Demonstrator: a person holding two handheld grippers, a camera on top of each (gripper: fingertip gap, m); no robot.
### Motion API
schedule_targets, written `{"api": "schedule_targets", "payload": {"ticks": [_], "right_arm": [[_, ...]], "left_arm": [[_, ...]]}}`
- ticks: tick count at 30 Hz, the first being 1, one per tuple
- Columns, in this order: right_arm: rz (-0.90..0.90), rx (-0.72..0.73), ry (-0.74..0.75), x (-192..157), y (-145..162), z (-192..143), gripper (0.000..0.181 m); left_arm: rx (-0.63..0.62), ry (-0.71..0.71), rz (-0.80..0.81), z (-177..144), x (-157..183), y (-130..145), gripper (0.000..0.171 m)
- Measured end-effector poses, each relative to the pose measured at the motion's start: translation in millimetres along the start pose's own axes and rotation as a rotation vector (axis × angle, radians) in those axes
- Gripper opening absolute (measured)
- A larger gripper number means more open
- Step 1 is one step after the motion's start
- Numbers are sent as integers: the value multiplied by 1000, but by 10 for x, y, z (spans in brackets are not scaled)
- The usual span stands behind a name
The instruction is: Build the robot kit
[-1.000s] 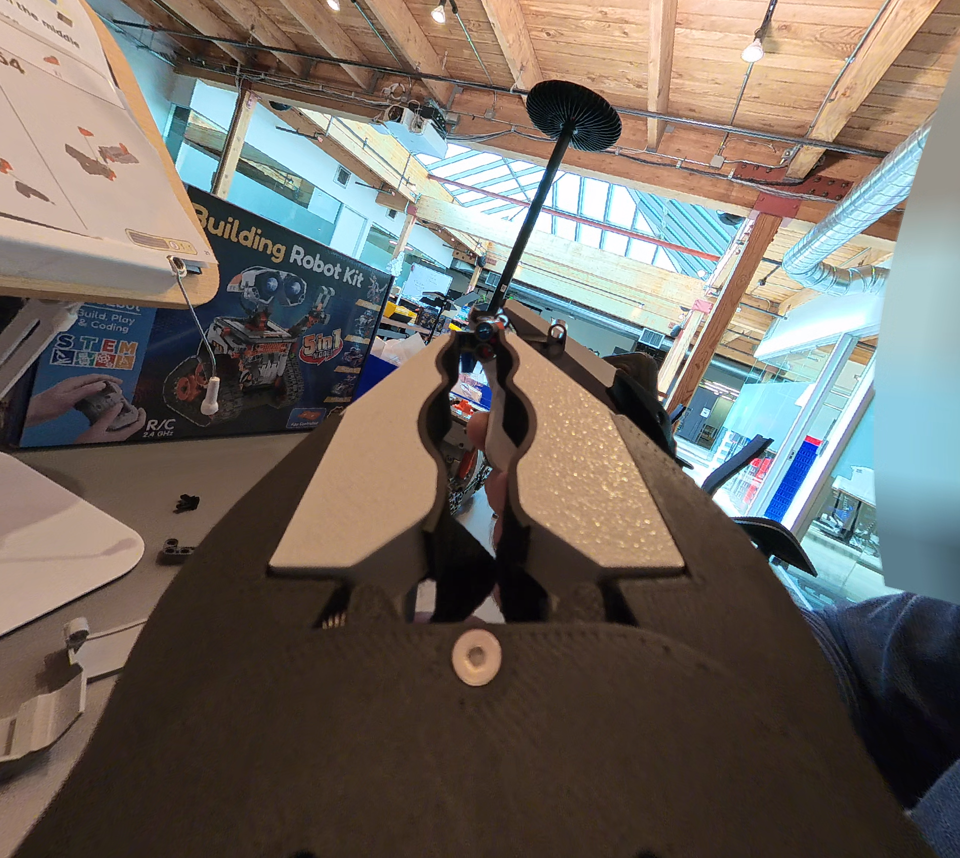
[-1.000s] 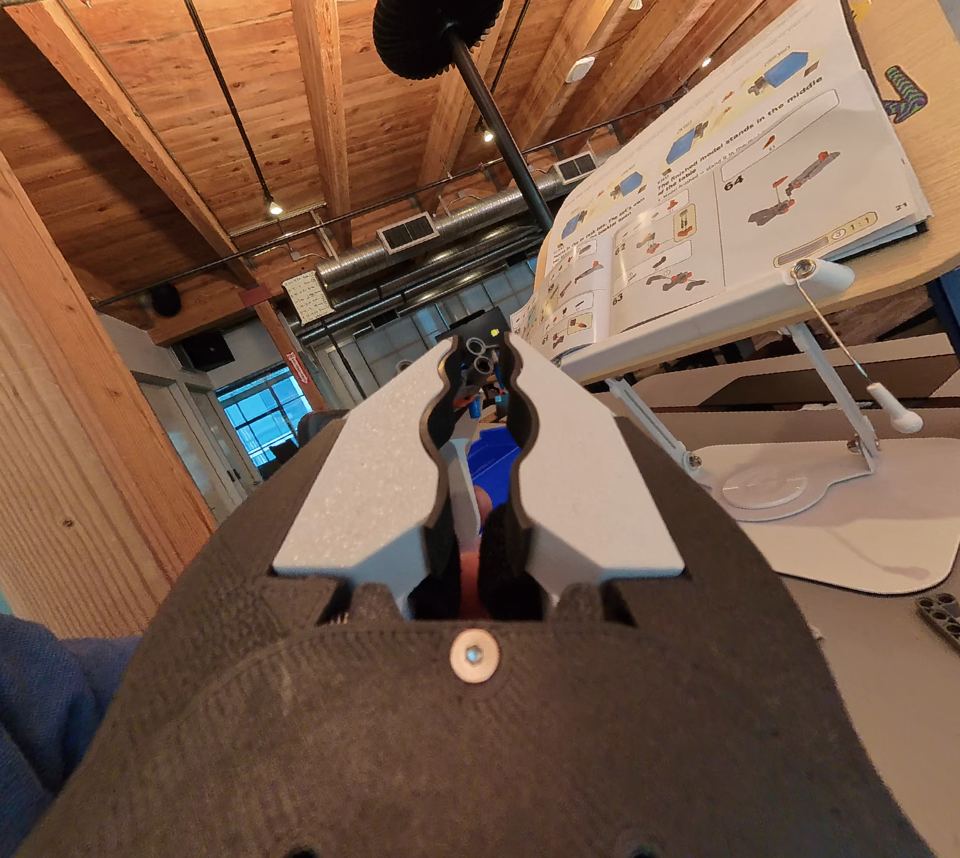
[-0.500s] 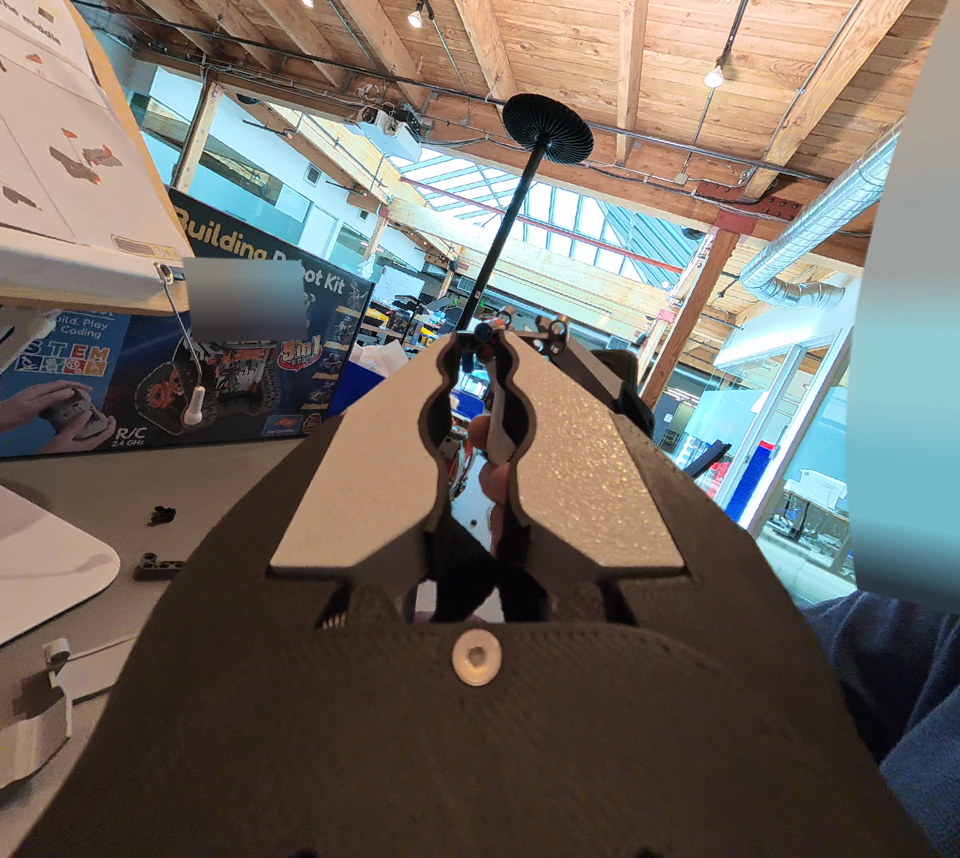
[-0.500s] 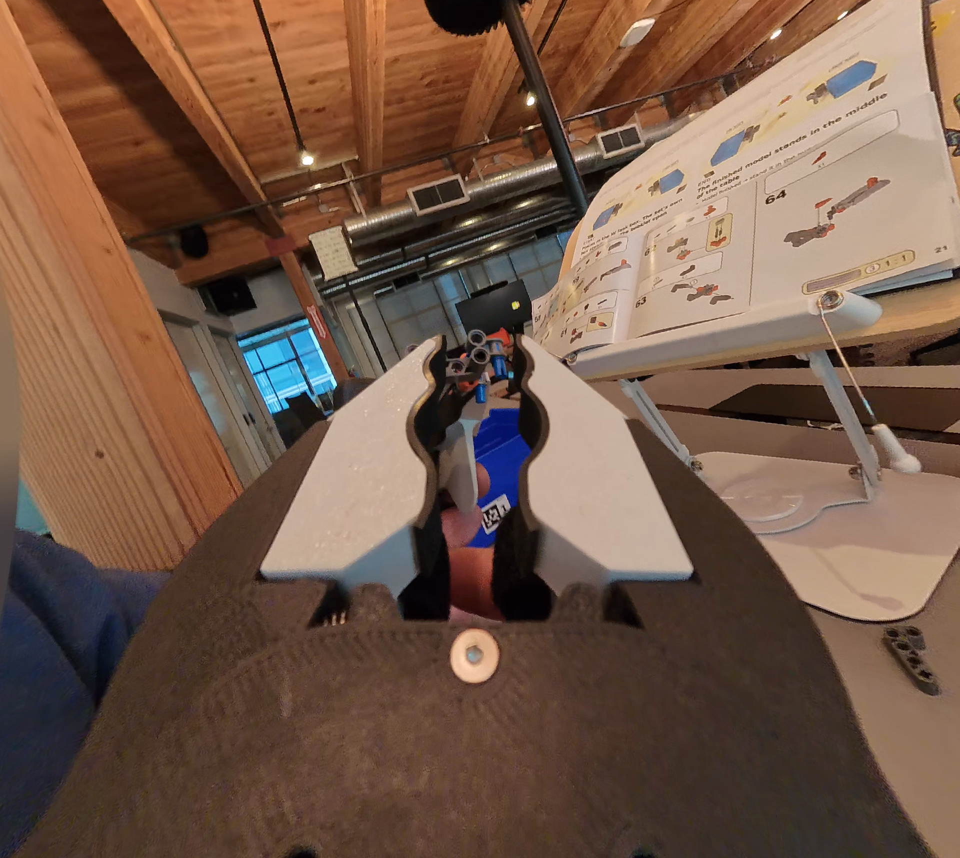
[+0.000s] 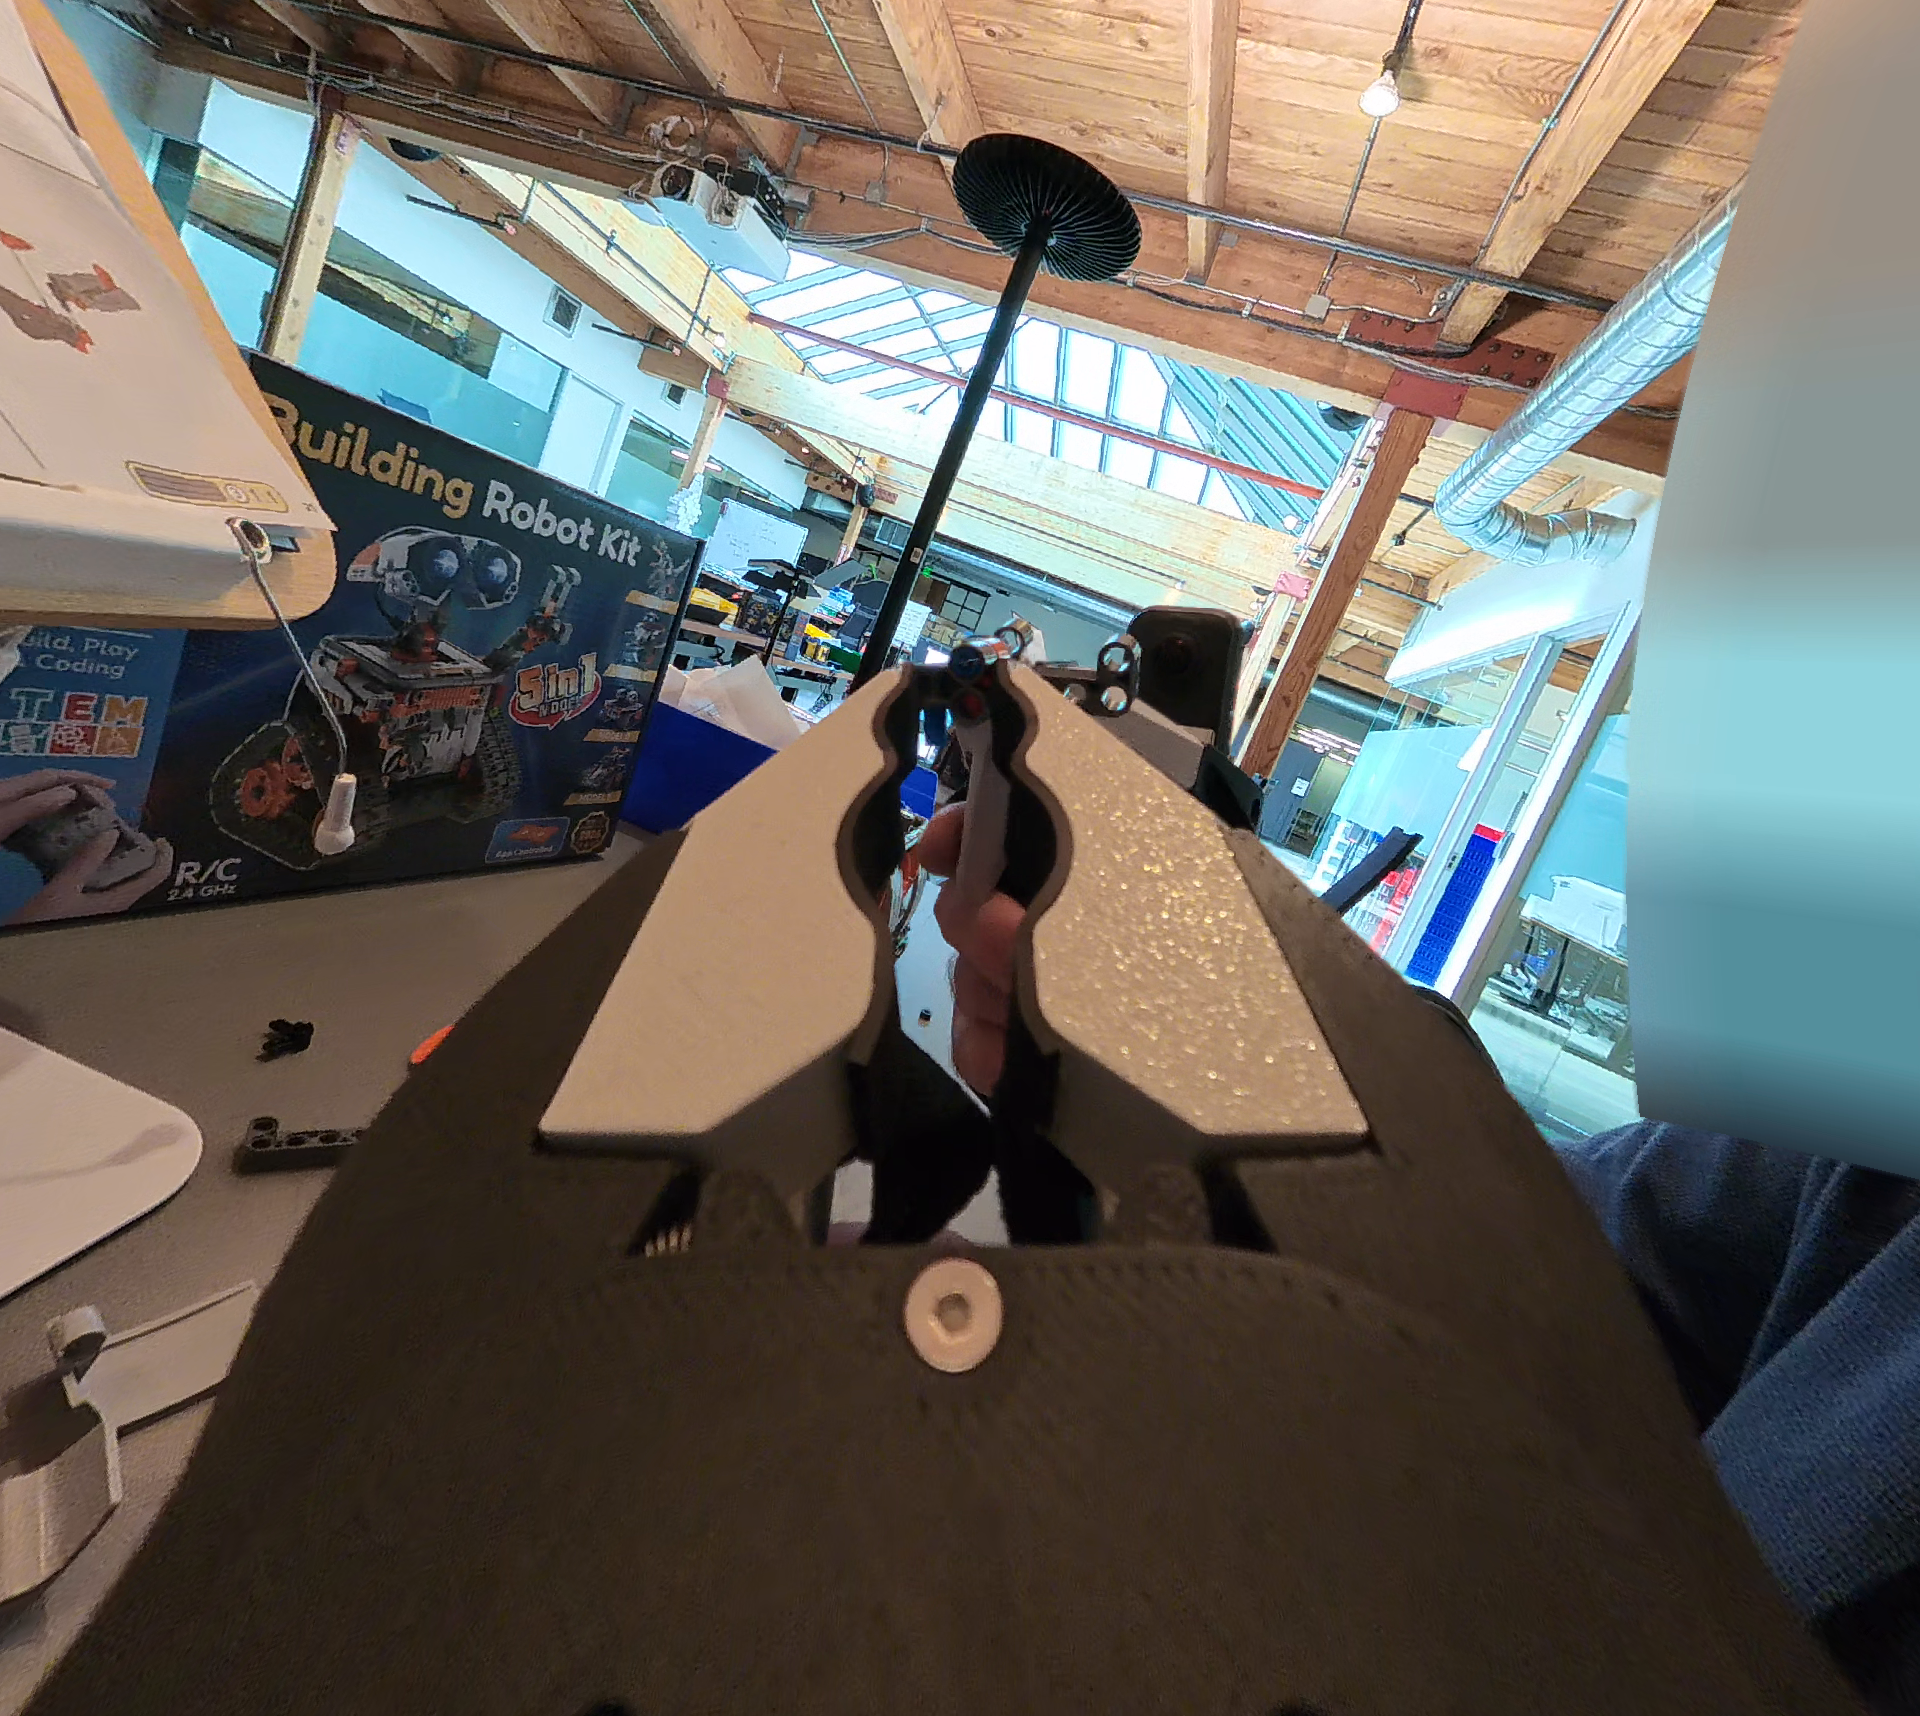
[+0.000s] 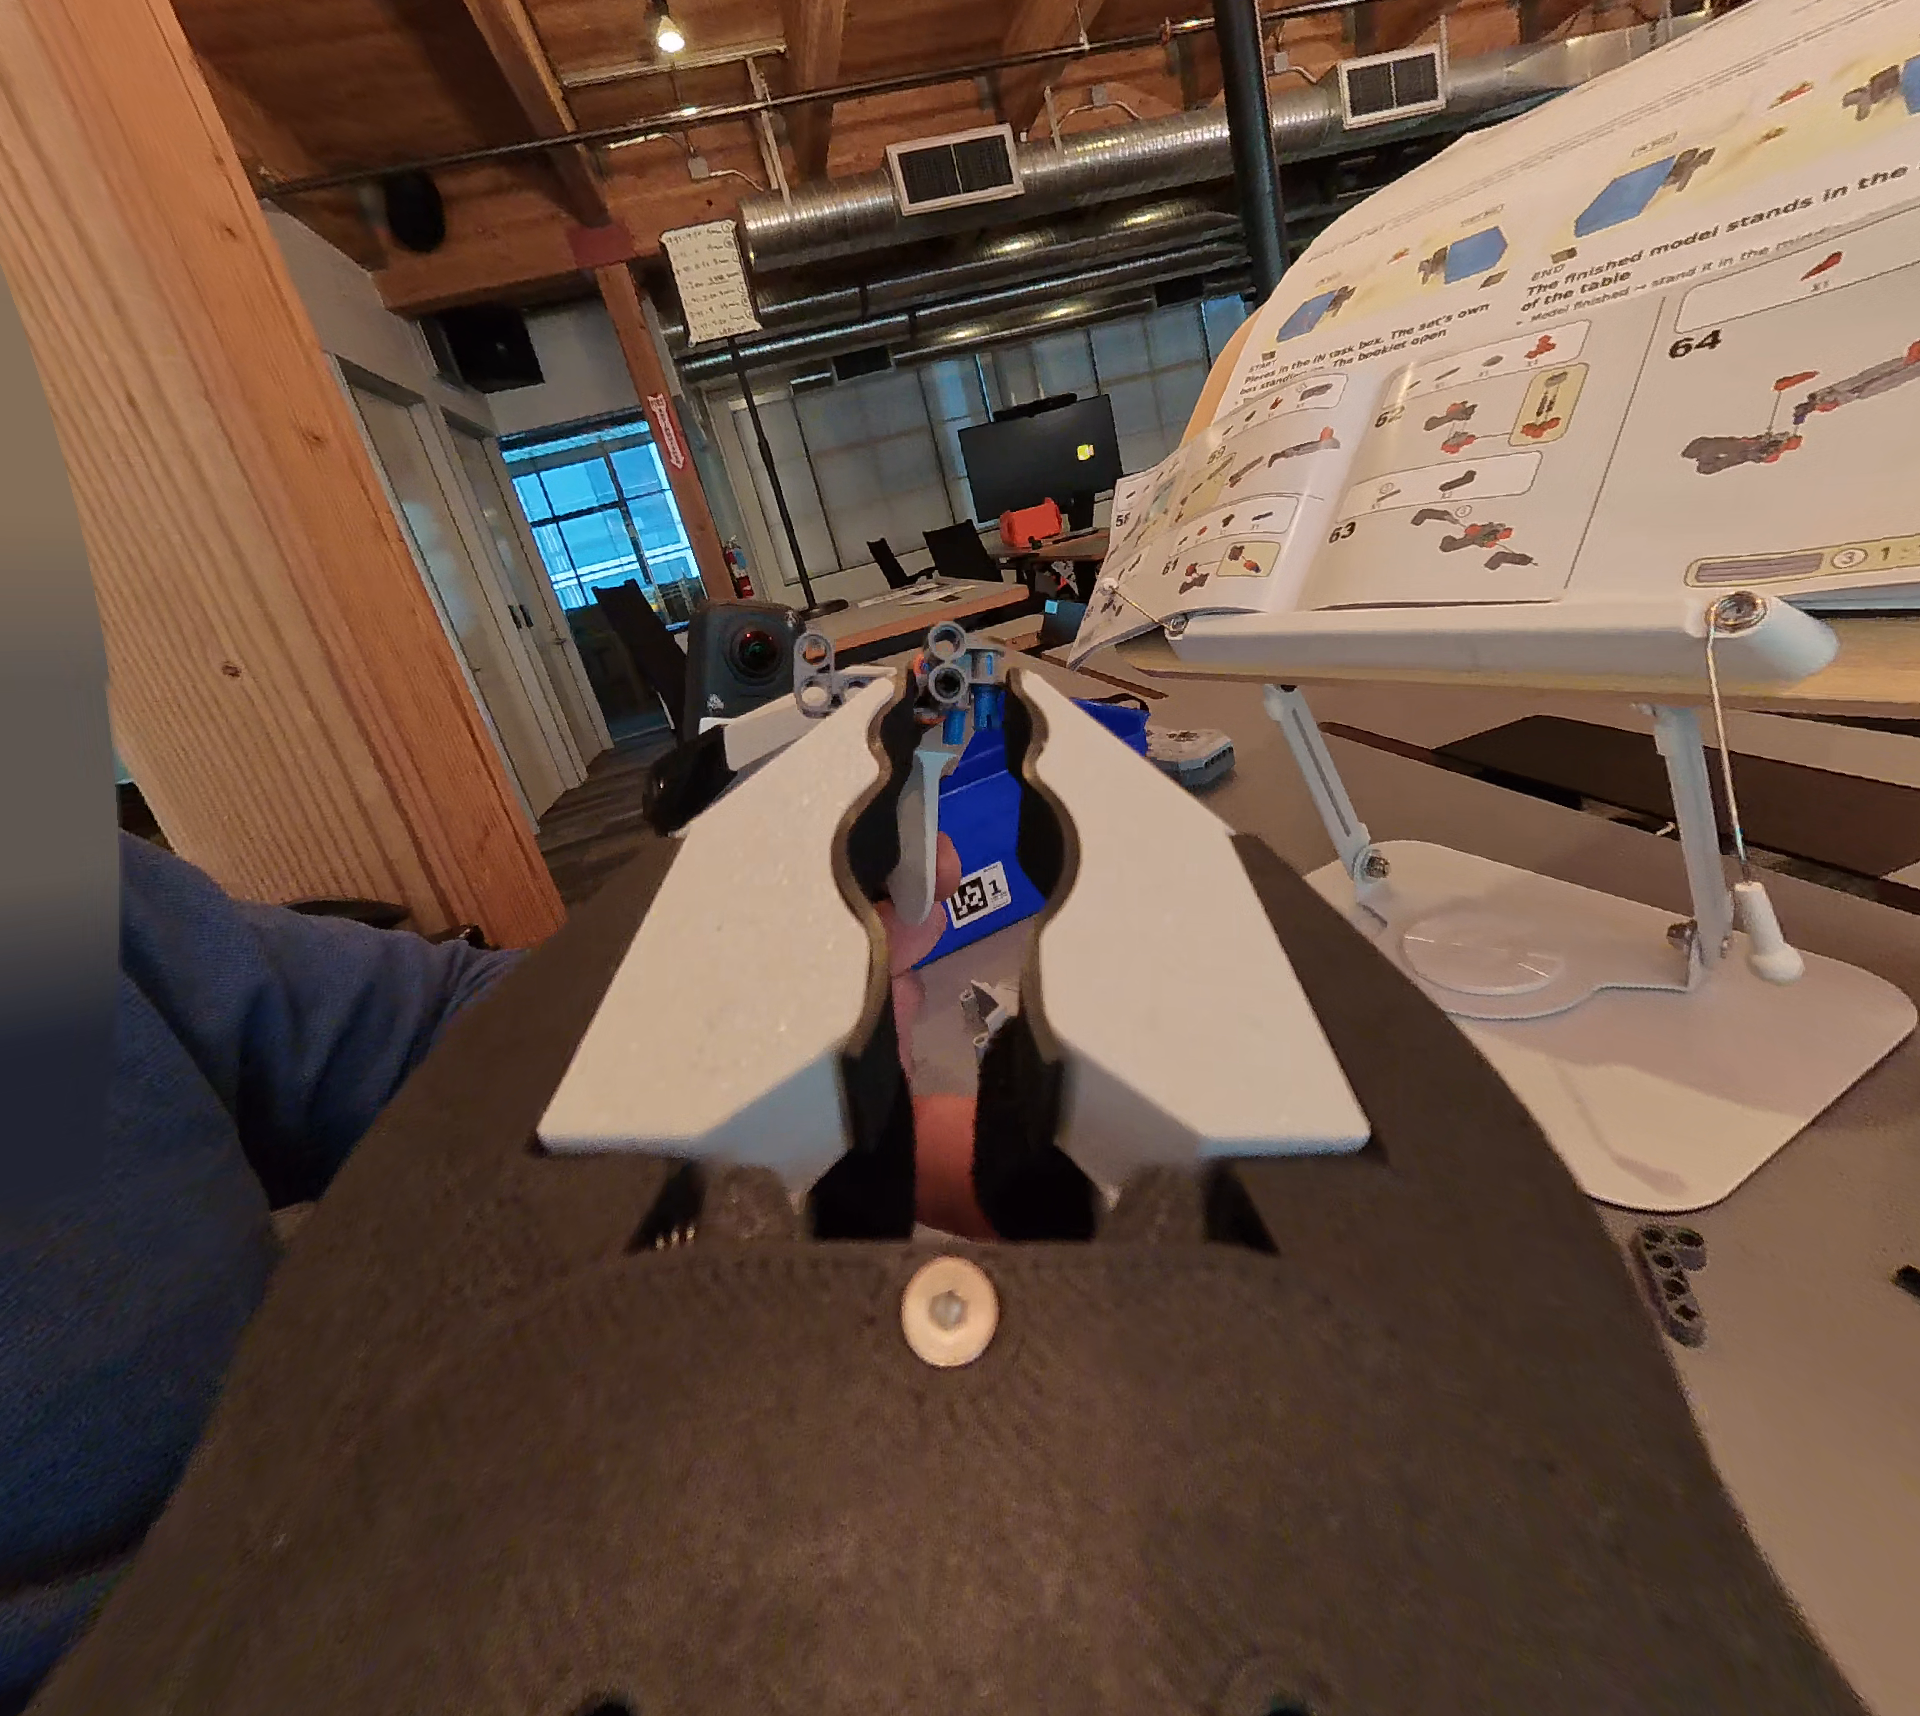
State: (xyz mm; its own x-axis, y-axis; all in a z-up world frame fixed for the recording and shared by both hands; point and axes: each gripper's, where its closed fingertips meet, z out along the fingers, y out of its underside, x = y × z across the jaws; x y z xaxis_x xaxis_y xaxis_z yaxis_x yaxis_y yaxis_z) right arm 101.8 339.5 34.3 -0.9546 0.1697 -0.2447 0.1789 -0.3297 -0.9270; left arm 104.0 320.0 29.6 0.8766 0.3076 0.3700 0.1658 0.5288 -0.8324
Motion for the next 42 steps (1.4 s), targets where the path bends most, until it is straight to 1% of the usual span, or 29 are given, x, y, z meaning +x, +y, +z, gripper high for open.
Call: {"api": "schedule_targets", "payload": {"ticks": [6,14,20,23,27,30,32,36,42], "right_arm": [[3,13,-11,-26,9,-3,13],[26,135,4,-48,-21,16,12],[46,171,-2,-89,24,59,12],[25,180,7,-95,3,61,12],[19,163,7,-58,17,19,12],[12,140,-25,-78,-3,-23,12],[-4,127,-31,-93,0,-33,12],[-39,45,-25,-77,95,-69,12],[-50,-66,-13,-42,256,-265,12]], "left_arm": [[26,11,-32,-7,18,-22,11],[84,32,-128,-8,16,-54,10],[122,33,-123,-31,34,-147,10],[120,34,-119,-32,36,-145,10],[74,30,-96,-10,19,-86,10],[34,28,-22,3,68,-52,10],[10,30,-7,-1,77,-27,11],[-57,22,12,-41,54,67,12],[-173,39,17,-32,80,300,15]]}}
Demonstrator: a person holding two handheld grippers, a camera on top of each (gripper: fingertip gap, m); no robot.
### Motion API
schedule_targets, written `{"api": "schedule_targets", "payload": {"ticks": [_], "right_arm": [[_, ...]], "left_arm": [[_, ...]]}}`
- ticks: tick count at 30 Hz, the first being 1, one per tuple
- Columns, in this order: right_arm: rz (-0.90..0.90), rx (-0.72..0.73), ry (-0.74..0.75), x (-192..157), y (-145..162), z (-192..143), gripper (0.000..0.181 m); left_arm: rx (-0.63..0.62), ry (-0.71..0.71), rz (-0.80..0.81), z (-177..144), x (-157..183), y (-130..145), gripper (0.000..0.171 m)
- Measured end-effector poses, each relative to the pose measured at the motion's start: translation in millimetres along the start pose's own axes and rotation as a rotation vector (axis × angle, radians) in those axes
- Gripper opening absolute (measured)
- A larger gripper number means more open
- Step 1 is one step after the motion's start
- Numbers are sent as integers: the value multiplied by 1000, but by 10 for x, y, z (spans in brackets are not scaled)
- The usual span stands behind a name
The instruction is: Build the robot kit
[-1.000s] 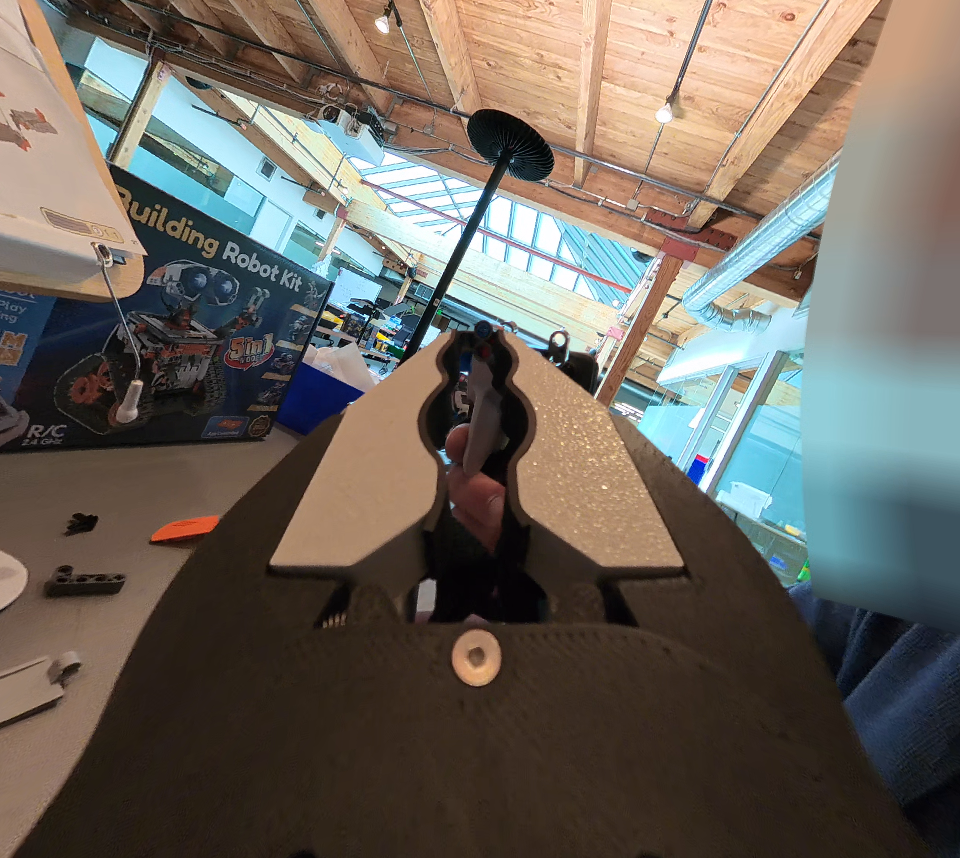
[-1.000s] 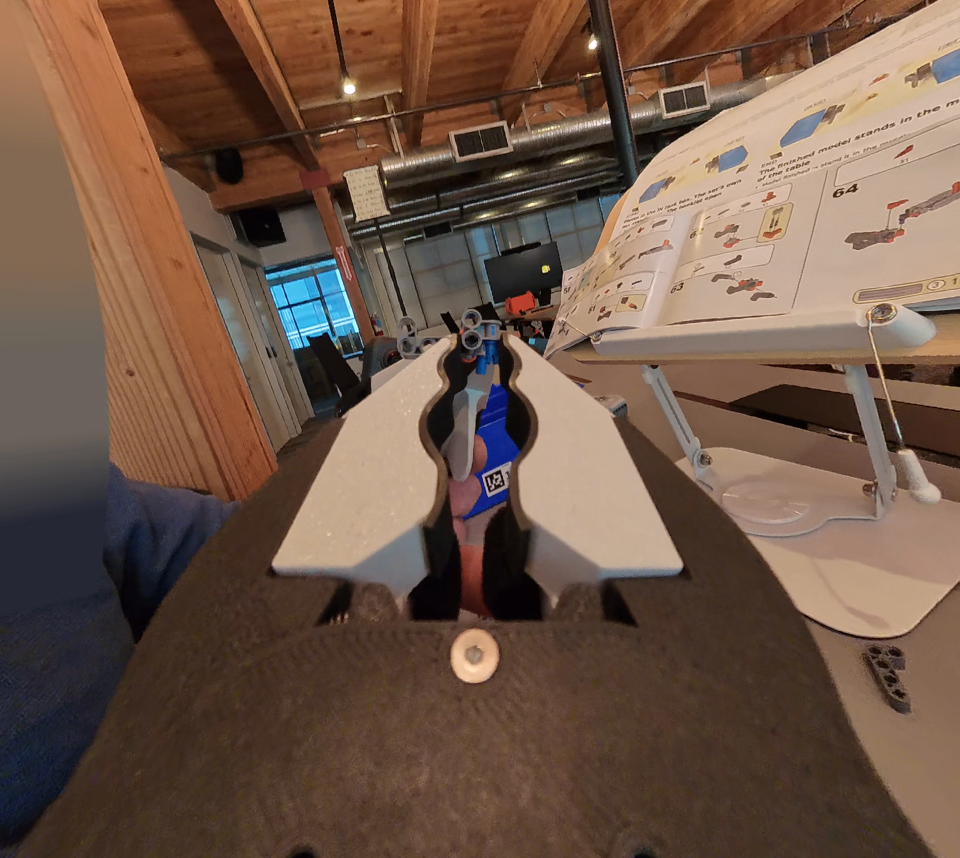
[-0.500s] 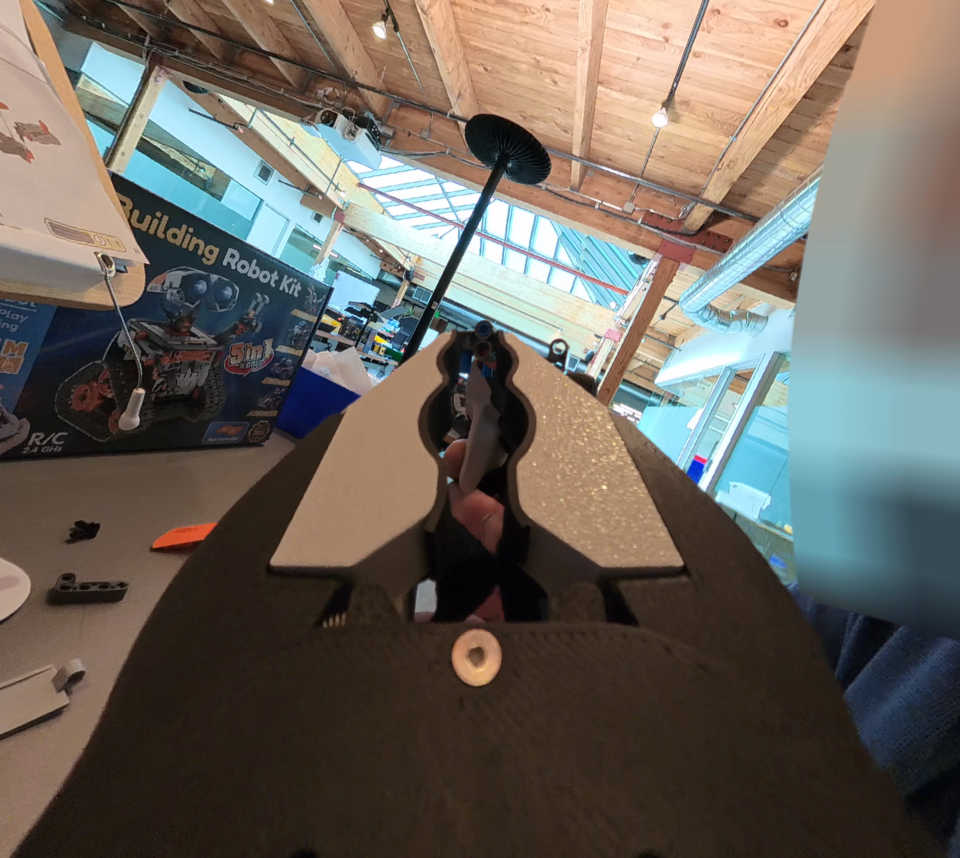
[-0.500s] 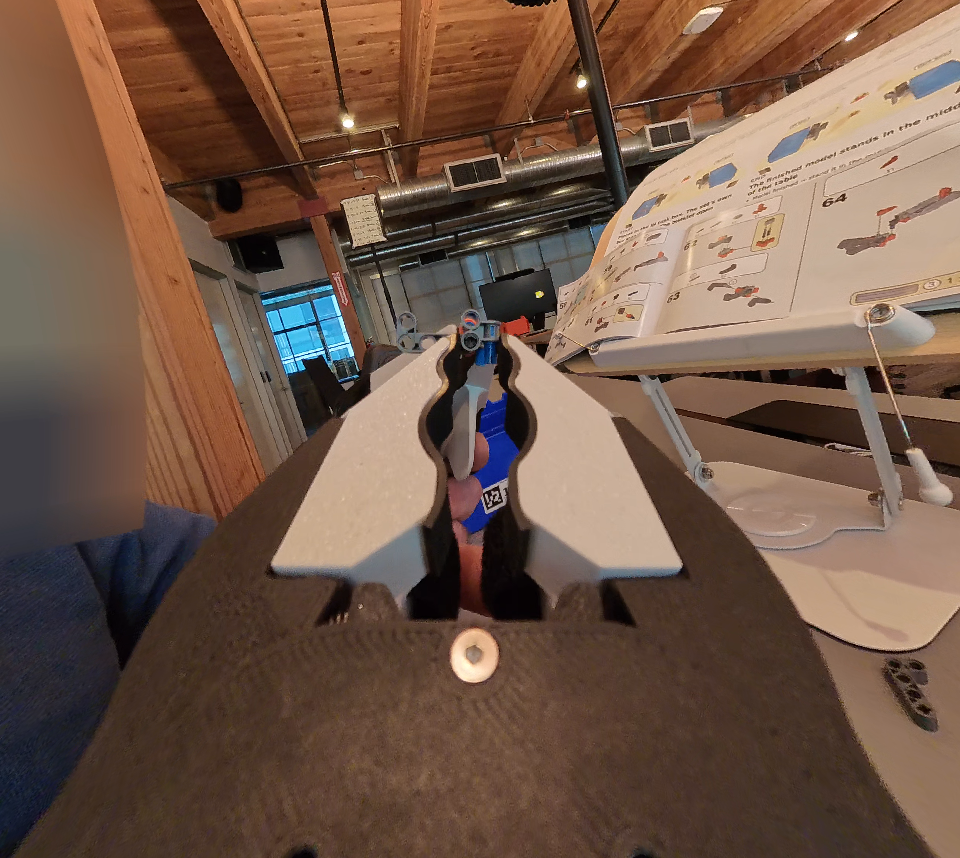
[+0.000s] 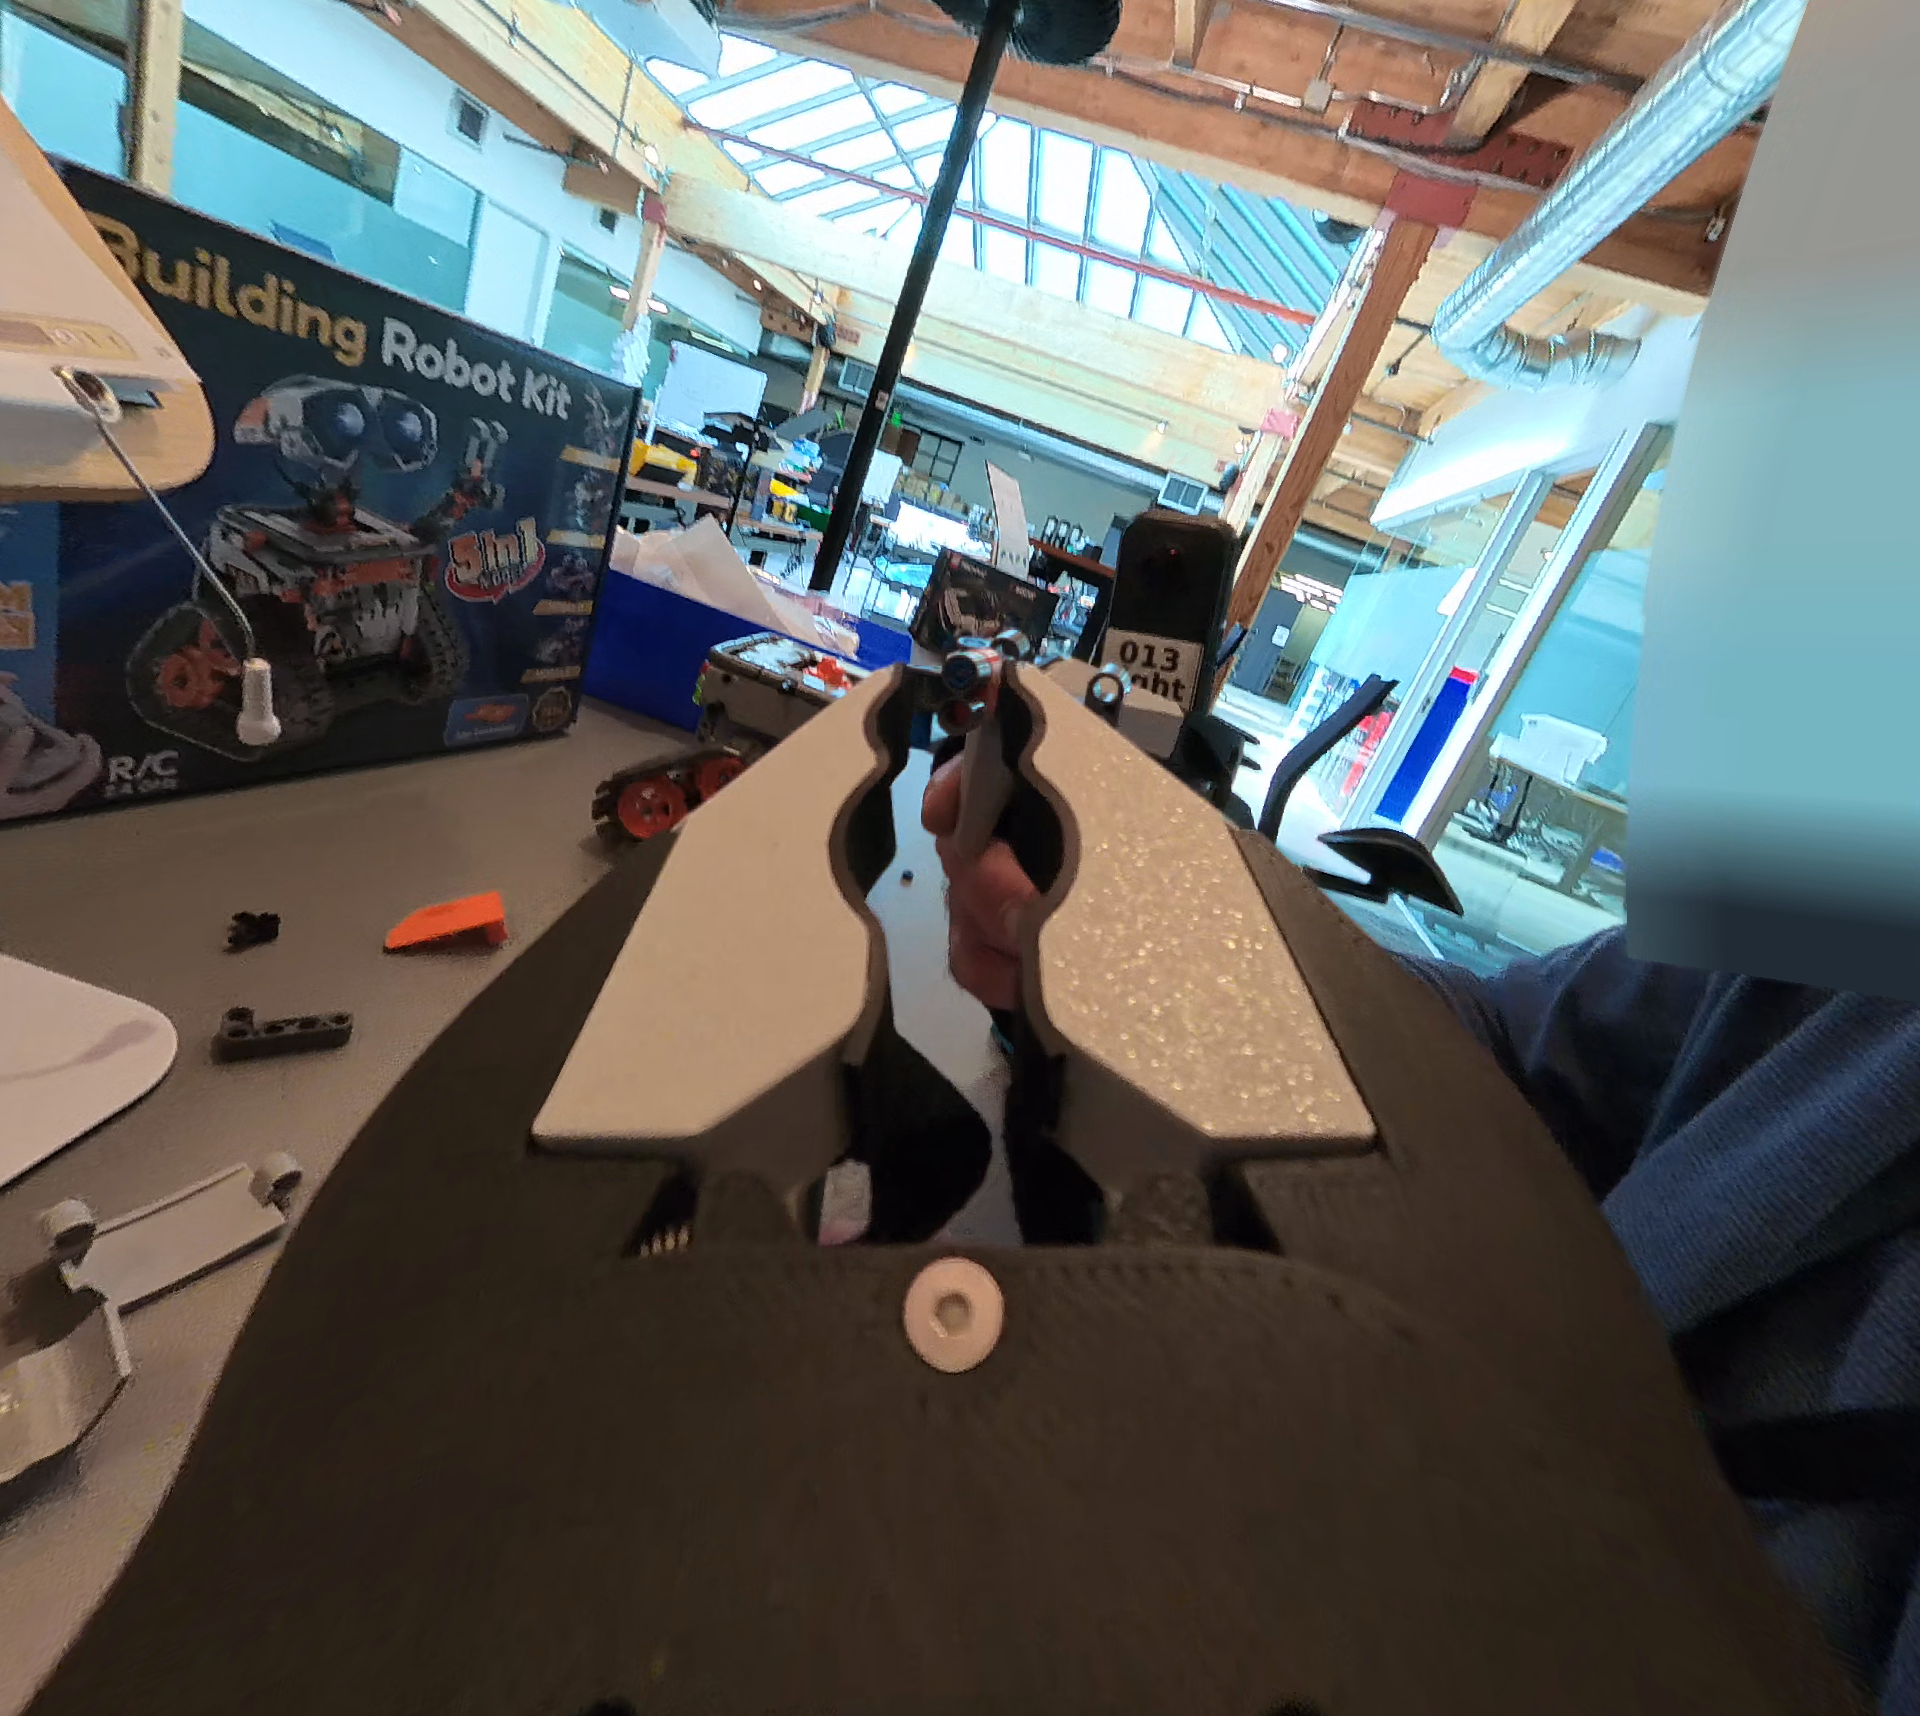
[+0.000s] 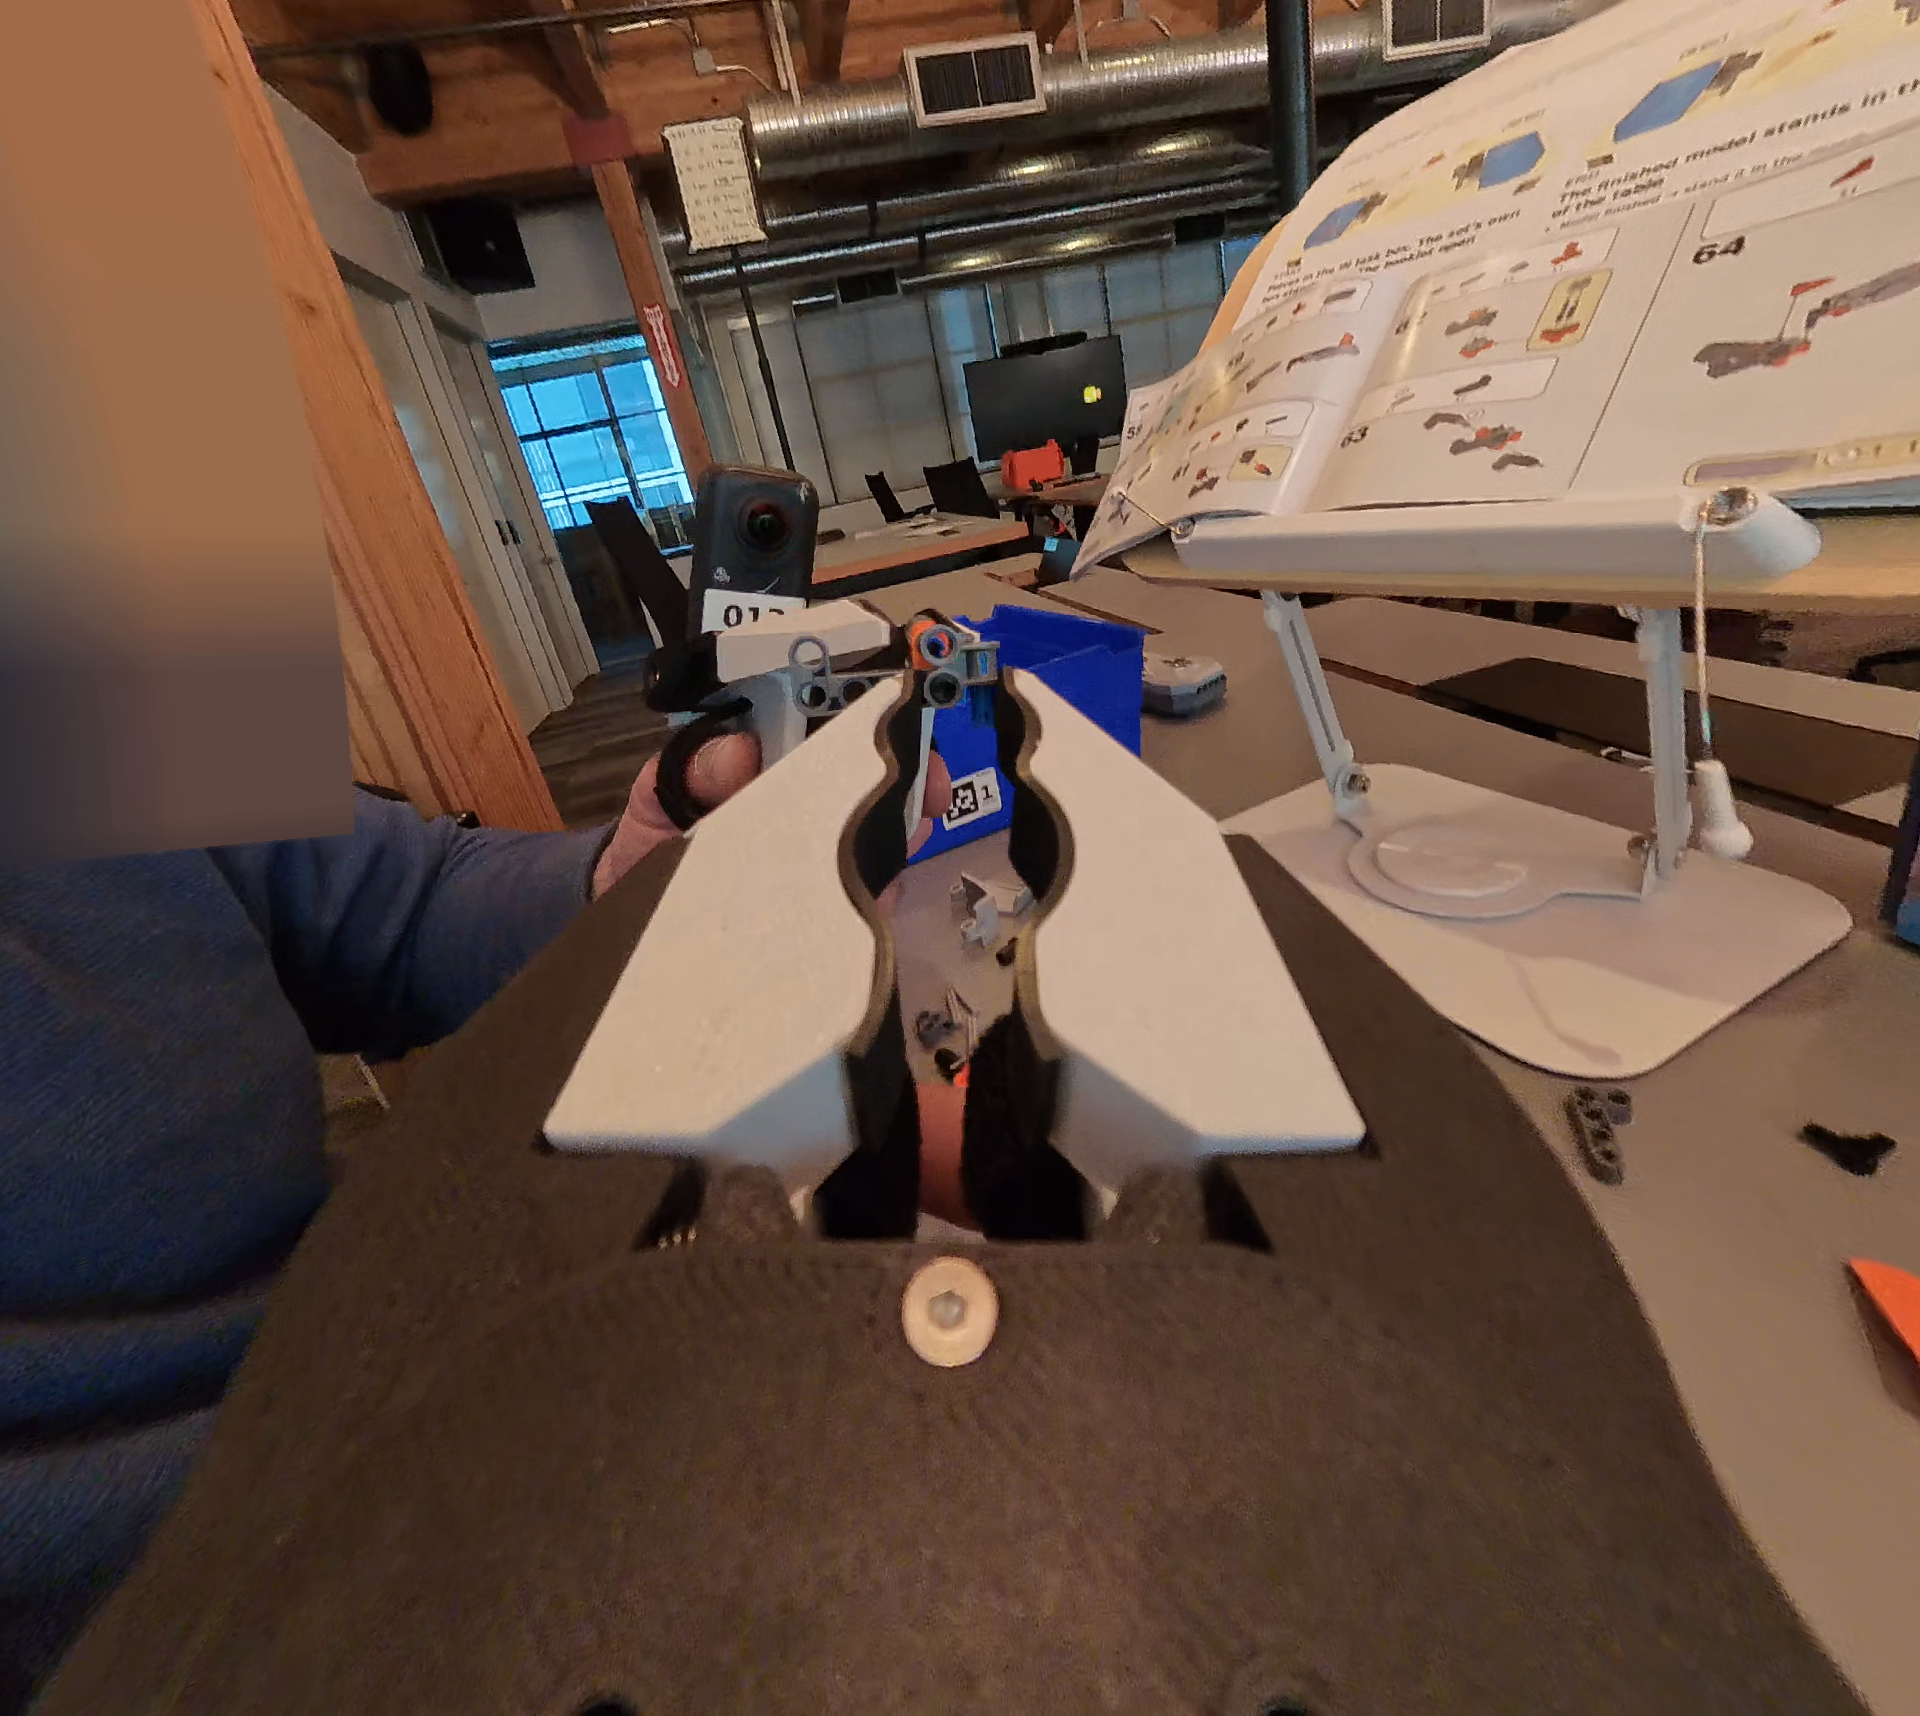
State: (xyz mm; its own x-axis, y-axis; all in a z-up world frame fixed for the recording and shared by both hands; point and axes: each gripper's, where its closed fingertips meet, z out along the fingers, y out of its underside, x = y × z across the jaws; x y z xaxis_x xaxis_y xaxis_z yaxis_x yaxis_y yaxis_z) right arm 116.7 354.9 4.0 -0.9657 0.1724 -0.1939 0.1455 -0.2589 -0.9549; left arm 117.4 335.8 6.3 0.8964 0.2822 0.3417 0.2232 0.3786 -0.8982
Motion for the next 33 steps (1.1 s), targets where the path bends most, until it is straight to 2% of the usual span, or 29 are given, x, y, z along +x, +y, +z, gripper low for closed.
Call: {"api": "schedule_targets", "payload": {"ticks": [8,15,21,26,30,33], "right_arm": [[22,-62,24,111,50,-253,12],[-12,-208,74,265,187,-397,12],[-164,-499,112,431,509,-467,12],[-329,-755,108,545,814,-504,12],[-350,-919,45,557,1043,-532,12],[-355,-1035,-4,562,1198,-567,12]], "left_arm": [[-90,-2,26,89,-26,217,17],[-208,-59,143,98,-198,378,20],[-410,-117,257,90,-449,645,19],[-625,-100,361,62,-536,1027,18],[-790,-69,426,16,-550,1365,20],[-835,-67,451,8,-596,1445,21]]}}
